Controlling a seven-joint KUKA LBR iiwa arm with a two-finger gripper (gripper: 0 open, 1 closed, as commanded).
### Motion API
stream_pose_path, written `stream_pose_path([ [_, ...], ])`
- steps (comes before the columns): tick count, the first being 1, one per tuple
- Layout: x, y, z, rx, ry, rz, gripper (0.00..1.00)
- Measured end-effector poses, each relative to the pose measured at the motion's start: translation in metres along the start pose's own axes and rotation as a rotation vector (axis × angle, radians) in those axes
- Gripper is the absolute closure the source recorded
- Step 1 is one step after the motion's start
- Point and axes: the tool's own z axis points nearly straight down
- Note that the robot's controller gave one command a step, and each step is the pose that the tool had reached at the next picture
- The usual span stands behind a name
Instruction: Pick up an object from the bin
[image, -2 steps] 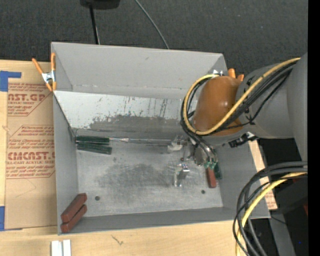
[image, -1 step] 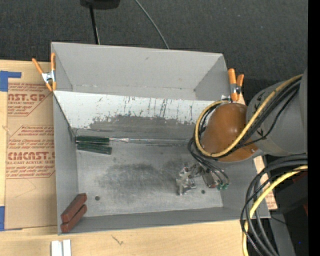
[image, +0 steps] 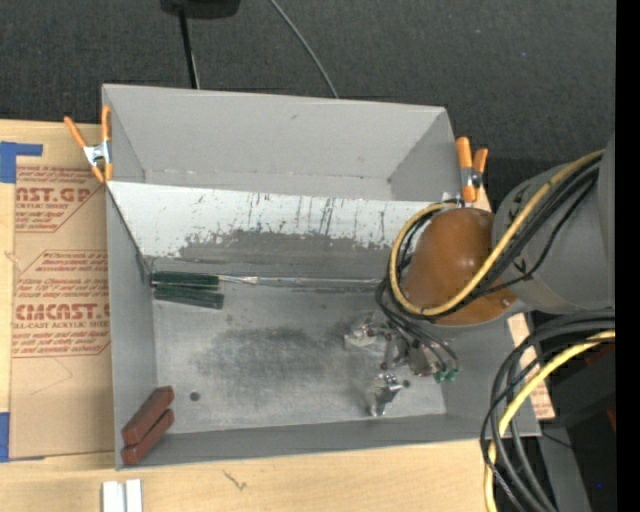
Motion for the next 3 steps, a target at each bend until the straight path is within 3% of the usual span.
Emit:
stream_pose_path([
  [1,0.0,0.0,0.0,0.0,-0.001,0.0,0.0],
  [2,-0.005,-0.036,-0.04,-0.004,0.004,-0.046,0.0],
  [3,0.004,-0.063,-0.064,0.008,-0.012,-0.106,0.0],
])
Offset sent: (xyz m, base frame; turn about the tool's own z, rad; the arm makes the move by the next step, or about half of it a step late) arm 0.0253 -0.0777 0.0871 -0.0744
